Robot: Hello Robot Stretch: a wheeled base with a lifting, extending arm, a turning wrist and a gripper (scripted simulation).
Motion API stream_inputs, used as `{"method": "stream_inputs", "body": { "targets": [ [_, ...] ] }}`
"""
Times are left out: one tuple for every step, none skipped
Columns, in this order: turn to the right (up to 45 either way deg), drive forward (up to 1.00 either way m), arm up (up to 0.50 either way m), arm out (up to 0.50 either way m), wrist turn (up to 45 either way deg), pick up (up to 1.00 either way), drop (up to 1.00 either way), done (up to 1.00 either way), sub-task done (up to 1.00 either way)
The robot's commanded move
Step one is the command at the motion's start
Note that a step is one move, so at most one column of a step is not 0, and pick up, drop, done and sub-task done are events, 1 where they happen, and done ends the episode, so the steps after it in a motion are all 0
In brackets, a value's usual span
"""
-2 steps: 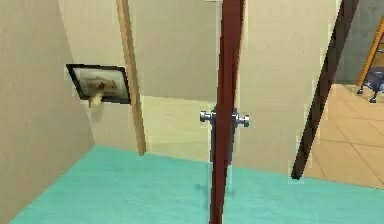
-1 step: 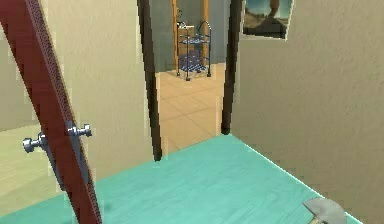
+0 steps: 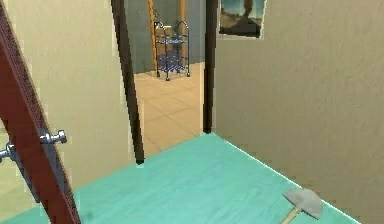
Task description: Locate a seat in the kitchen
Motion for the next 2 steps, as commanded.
{"method": "stream_inputs", "body": {
  "targets": [
    [3.0,0.00,0.00,0.00,0.0,0.00,0.00,0.00,0.00],
    [0.0,0.60,0.00,0.00,0.0,0.00,0.00,0.00,0.00]
  ]
}}
